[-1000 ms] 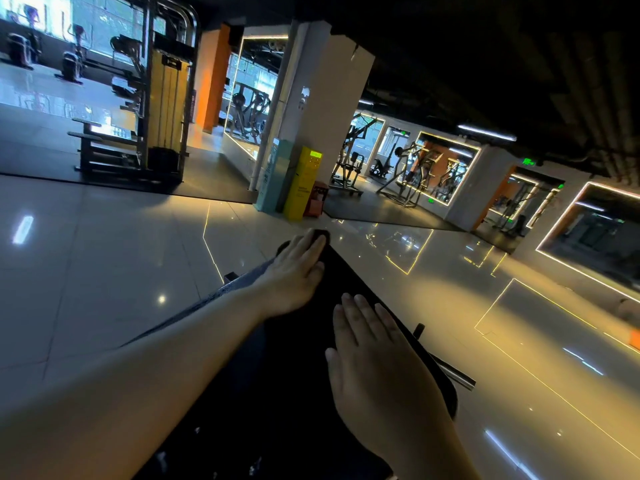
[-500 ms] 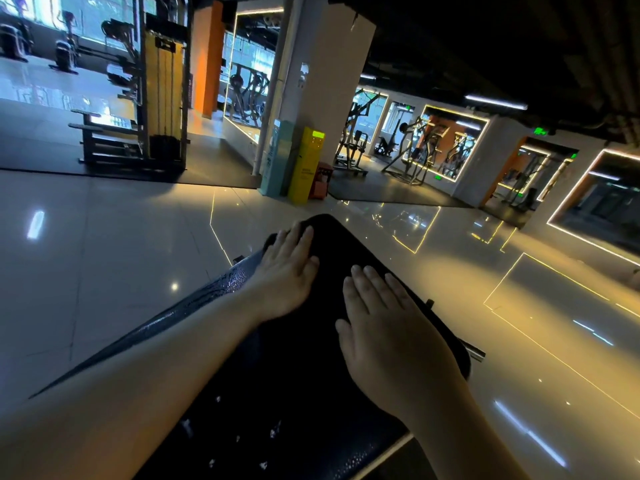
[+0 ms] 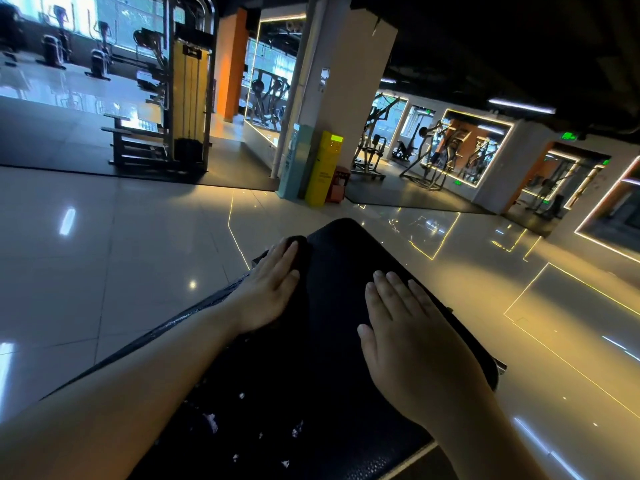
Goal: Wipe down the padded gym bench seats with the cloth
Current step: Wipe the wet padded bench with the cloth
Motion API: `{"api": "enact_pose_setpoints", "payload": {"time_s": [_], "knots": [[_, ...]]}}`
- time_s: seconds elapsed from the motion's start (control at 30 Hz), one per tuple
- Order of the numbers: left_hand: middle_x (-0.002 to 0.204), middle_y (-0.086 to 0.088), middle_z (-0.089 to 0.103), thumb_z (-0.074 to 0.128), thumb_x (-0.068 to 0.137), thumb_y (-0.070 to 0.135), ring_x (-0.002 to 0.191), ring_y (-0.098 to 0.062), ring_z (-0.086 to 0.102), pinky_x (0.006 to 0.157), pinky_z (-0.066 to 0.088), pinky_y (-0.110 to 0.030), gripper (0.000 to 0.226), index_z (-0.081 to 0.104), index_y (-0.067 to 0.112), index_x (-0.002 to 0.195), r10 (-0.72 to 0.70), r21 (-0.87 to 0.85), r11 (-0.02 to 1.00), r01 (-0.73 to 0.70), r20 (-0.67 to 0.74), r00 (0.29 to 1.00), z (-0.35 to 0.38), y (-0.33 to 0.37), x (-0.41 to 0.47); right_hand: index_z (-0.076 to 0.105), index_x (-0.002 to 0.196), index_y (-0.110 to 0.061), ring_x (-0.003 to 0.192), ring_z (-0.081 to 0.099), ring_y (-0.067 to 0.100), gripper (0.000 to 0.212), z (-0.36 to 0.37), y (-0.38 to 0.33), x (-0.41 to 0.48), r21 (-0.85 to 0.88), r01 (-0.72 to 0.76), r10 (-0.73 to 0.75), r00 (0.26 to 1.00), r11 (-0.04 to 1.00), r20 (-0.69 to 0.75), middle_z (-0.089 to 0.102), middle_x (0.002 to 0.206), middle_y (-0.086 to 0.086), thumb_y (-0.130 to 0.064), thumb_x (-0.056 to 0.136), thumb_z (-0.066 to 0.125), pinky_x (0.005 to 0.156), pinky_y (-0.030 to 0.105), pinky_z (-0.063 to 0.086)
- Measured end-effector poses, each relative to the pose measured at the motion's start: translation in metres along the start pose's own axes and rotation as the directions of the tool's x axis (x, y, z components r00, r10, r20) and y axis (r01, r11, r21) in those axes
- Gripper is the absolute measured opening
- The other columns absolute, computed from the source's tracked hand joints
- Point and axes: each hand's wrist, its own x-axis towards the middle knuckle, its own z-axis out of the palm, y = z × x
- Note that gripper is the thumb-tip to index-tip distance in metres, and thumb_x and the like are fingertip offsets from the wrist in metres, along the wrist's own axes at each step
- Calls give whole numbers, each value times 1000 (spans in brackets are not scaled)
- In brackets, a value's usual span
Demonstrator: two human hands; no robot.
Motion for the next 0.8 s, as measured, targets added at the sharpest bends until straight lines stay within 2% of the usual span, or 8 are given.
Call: {"api": "enact_pose_setpoints", "payload": {"time_s": [0.1,0.27,0.37,0.43,0.5,0.63,0.7,0.8], "knots": [[162,13,-16,24,105,47,150,-11,-18,124,-6,-39,62,-3,32,158,-49,4,999,49,-3,999,7,19,5,57,138,0,137,51,29,61,-1,1,0,5,6,-6,1000,1000,-7,54,145,18,-39,97,33,110,47,43],[160,30,-12,29,108,38,145,9,-19,114,-13,-20,54,5,45,155,257,13,966,-259,70,964,5,50,-44,56,139,-1,138,49,28,61,1,1,0,-11,10,-10,1000,1000,2,53,146,17,-40,97,34,112,45,40],[162,27,-8,32,108,36,148,4,-14,119,-7,-24,55,8,43,156,386,48,918,-394,123,914,-2,34,-64,61,134,-1,133,54,29,60,1,1,1,-4,18,-18,1000,1000,-23,58,141,18,-39,95,35,109,45,43],[161,29,-13,30,107,40,147,7,-15,121,-5,-29,55,4,47,155,301,49,950,-308,120,946,-7,19,-60,64,130,-2,130,57,29,59,0,0,2,-11,23,-24,999,1000,-40,61,137,17,-39,94,36,106,46,46],[159,30,-16,25,102,49,144,9,-19,123,-4,-32,56,-1,50,153,144,28,989,-147,89,986,-8,14,-44,65,130,-2,129,58,28,59,-1,1,3,-20,21,-21,999,1000,-33,61,137,16,-40,94,37,104,46,48],[162,16,-13,20,103,52,149,-5,-16,122,-7,-31,60,-1,37,157,-13,-3,1000,13,-2,1000,-5,30,2,62,133,-3,132,56,27,59,-1,2,3,-20,19,-19,1000,1000,9,59,141,15,-41,95,38,105,45,49],[163,15,-11,22,106,45,148,-3,-16,122,-7,-32,55,2,35,157,34,-4,999,-34,17,999,-3,48,9,60,135,-3,134,54,26,59,-1,3,2,-22,32,-31,999,999,29,57,142,15,-41,96,38,110,43,45],[162,24,-8,28,108,38,147,5,-17,121,-8,-27,53,8,40,157,244,4,970,-245,56,968,1,66,-8,61,134,-1,134,54,27,60,-3,0,0,-12,18,-18,1000,1000,19,57,142,16,-39,95,37,111,42,31]]}}
